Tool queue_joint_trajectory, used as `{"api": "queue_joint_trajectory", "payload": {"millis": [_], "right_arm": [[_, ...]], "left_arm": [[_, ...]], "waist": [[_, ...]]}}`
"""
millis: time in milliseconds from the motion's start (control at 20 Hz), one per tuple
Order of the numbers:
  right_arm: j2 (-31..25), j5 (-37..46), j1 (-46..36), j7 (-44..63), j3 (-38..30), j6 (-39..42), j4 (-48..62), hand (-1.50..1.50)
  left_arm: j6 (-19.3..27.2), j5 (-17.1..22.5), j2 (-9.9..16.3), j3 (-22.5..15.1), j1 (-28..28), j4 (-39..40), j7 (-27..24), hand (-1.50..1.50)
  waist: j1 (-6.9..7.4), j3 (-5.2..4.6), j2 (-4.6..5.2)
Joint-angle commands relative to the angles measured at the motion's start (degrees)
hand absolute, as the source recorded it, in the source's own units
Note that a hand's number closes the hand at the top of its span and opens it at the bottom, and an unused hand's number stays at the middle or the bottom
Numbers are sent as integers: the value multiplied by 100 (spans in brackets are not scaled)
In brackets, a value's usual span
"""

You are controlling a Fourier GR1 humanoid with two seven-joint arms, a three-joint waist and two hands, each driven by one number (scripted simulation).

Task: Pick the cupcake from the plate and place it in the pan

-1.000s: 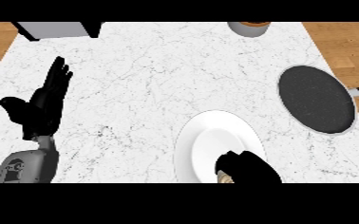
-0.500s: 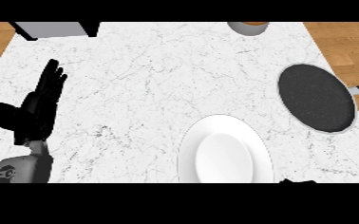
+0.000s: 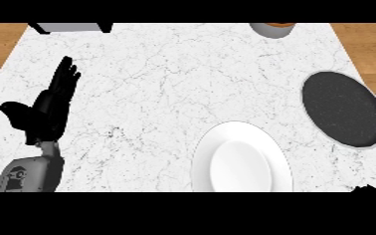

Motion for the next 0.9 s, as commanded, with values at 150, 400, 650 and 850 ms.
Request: {"api": "queue_joint_trajectory", "payload": {"millis": [150, 400, 650, 850], "right_arm": [[-178, -2410, -1266, 131, -1554, 726, 1389, 150], [-852, -2281, -2765, -162, -2166, 913, 3419, 150], [-783, -1115, -4106, -886, -1693, 127, 5449, 150], [-559, -456, -4898, -1443, -1440, -543, 6942, 150]], "left_arm": [[-55, 16, 47, -29, -283, 27, 262, 0], [-136, 23, 22, -52, -515, 293, 113, 0], [-80, -66, -87, -142, -595, 417, -12, 0], [-210, 42, -33, -49, -422, 432, -206, 0]], "waist": [[208, 3, 32], [277, 3, 47], [461, 13, 101], [438, 10, 84]]}}
